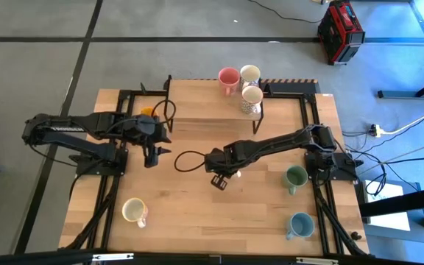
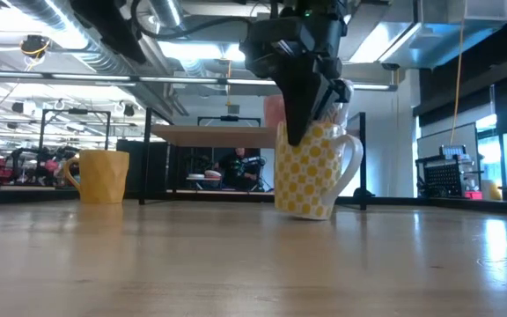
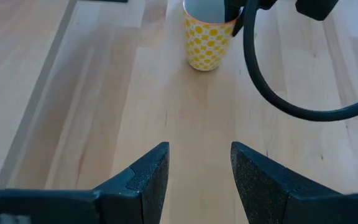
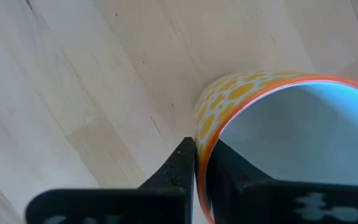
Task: Place coffee mugs
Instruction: Put the yellow patterned mug on the shelf
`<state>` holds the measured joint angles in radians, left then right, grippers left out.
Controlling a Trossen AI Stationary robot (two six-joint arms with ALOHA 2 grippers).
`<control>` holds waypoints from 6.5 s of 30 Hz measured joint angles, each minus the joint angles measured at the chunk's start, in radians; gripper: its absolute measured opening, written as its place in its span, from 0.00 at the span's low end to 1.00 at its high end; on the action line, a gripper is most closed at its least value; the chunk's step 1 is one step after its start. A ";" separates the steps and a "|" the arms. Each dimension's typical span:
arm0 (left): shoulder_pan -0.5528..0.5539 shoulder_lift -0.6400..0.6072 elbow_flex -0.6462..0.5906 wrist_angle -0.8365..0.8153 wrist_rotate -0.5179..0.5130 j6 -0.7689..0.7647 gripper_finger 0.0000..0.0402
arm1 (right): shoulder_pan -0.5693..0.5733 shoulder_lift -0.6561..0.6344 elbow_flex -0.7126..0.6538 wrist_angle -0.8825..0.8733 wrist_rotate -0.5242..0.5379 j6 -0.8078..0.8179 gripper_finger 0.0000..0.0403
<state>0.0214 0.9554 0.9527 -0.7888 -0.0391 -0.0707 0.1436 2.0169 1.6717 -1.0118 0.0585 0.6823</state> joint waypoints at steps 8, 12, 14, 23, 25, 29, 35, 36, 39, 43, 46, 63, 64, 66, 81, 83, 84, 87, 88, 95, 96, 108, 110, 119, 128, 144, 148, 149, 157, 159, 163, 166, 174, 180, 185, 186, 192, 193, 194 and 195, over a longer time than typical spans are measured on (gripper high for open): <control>-0.012 0.000 0.000 -0.003 0.000 0.002 0.42 | 0.000 0.000 0.000 0.000 -0.017 0.010 0.05; -0.012 0.000 0.000 -0.003 0.000 0.002 0.42 | 0.000 0.000 0.000 0.003 -0.017 0.013 0.05; -0.012 0.000 0.000 -0.004 0.000 0.011 0.42 | 0.000 0.001 -0.005 0.016 -0.016 0.013 0.05; -0.012 0.000 0.000 -0.003 0.000 0.029 0.42 | 0.000 0.002 -0.009 0.038 -0.023 0.026 0.18; -0.012 0.000 0.000 -0.003 0.000 0.029 0.42 | 0.000 0.002 -0.009 0.044 -0.020 0.022 0.24; -0.012 0.000 0.000 -0.003 0.000 0.030 0.42 | -0.002 0.001 0.009 0.028 -0.024 0.009 0.36; -0.012 0.000 0.000 -0.004 -0.001 0.030 0.42 | 0.026 -0.085 0.103 -0.068 0.043 -0.037 0.47; -0.012 0.000 0.000 -0.003 -0.001 0.030 0.42 | 0.042 -0.110 0.105 -0.071 0.075 -0.053 0.48; -0.012 0.000 0.000 -0.003 -0.001 0.030 0.42 | 0.099 -0.177 0.074 -0.068 0.184 -0.057 0.49; -0.012 0.000 0.002 -0.004 -0.001 0.030 0.42 | 0.164 -0.223 -0.033 -0.022 0.240 -0.008 0.49; -0.012 0.000 0.002 -0.004 -0.001 0.030 0.42 | 0.218 -0.257 -0.151 0.090 0.323 0.041 0.49; -0.012 0.000 0.002 -0.004 -0.001 0.021 0.42 | 0.406 -0.328 -0.490 0.470 0.753 0.260 0.49; -0.012 0.000 0.002 -0.004 -0.001 0.021 0.42 | 0.404 -0.328 -0.490 0.483 0.760 0.261 0.49; -0.012 0.000 0.002 -0.004 -0.001 0.021 0.42 | 0.405 -0.328 -0.490 0.492 0.812 0.256 0.49; -0.012 0.000 0.002 -0.004 -0.001 0.021 0.42 | 0.547 -0.372 -0.705 0.418 0.937 0.678 0.49; -0.012 0.000 0.002 -0.004 -0.001 0.021 0.42 | 0.554 -0.377 -0.755 0.550 0.935 0.667 0.49; -0.012 0.000 0.002 -0.005 -0.001 0.021 0.42 | 0.553 -0.380 -0.775 0.607 0.932 0.648 0.49; -0.012 0.000 0.002 -0.006 -0.001 0.021 0.42 | 0.547 -0.381 -0.823 0.756 0.880 0.559 0.49; -0.012 0.000 0.002 -0.006 -0.001 0.021 0.42 | 0.539 -0.381 -0.835 0.798 0.858 0.532 0.49; -0.012 0.000 0.002 -0.008 -0.001 0.021 0.42 | 0.516 -0.433 -0.856 0.826 0.769 0.412 0.49; -0.012 0.000 0.002 -0.008 -0.001 0.021 0.42 | 0.516 -0.453 -0.857 0.797 0.772 0.409 0.49; -0.012 0.000 0.002 -0.013 0.000 0.021 0.42 | 0.503 -0.473 -0.857 0.654 0.907 0.360 0.49; -0.012 0.000 0.002 -0.015 -0.001 0.021 0.42 | 0.503 -0.444 -0.857 0.667 0.920 0.359 0.49; -0.012 0.000 0.002 -0.014 -0.001 0.025 0.42 | 0.468 -0.313 -0.856 0.861 0.884 0.318 0.49; -0.012 0.000 0.002 -0.012 -0.001 0.029 0.42 | 0.402 -0.230 -0.856 1.026 0.893 0.224 0.49; -0.012 0.000 0.001 -0.011 -0.001 0.028 0.42 | 0.379 -0.169 -0.856 1.148 0.883 0.130 0.10; -0.012 0.000 0.001 -0.010 -0.001 0.028 0.42 | 0.379 -0.169 -0.850 1.144 0.881 0.121 0.10; -0.012 0.000 0.001 -0.010 -0.001 0.028 0.42 | 0.379 -0.169 -0.847 1.143 0.880 0.116 0.10; -0.012 0.000 0.001 -0.006 -0.007 0.049 0.42 | 0.371 -0.168 -0.819 1.141 0.881 0.095 0.10; -0.012 0.000 0.001 -0.005 -0.011 0.054 0.42 | 0.366 -0.168 -0.809 1.140 0.892 0.096 0.10; -0.012 0.000 0.001 -0.004 -0.011 0.054 0.42 | 0.358 -0.176 -0.774 1.135 0.922 0.067 0.10; -0.012 0.000 0.001 -0.001 -0.011 0.050 0.42 | 0.341 -0.188 -0.731 1.122 0.936 0.032 0.10; -0.012 -0.038 0.019 -0.007 -0.002 0.053 0.42 | 0.249 -0.206 -0.502 0.838 0.949 -0.015 0.10; -0.012 -0.116 0.023 -0.010 -0.001 0.030 0.42 | 0.180 -0.206 -0.298 0.562 0.993 0.048 0.10; -0.012 -0.178 0.023 -0.011 -0.057 0.020 0.42 | 0.110 -0.208 -0.153 0.344 0.998 0.141 0.10; -0.011 -0.187 0.023 -0.012 -0.074 0.020 0.42 | 0.094 -0.208 -0.136 0.323 0.996 0.148 0.10; -0.012 -0.205 0.023 -0.012 -0.143 0.020 0.42 | 0.000 -0.208 -0.114 0.305 0.986 0.160 0.10; -0.011 -0.204 0.023 -0.012 -0.146 0.020 0.42 | -0.012 -0.208 -0.114 0.304 0.979 0.170 0.10; -0.012 -0.204 0.023 -0.012 -0.149 0.020 0.42 | -0.021 -0.208 -0.114 0.303 0.971 0.176 0.10; -0.012 -0.204 0.023 -0.012 -0.151 0.020 0.42 | -0.029 -0.208 -0.114 0.304 0.969 0.178 0.10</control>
<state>0.0097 0.7511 0.9758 -0.8009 -0.1904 -0.0502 0.1151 1.8090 1.5578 -0.7079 1.0278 0.8603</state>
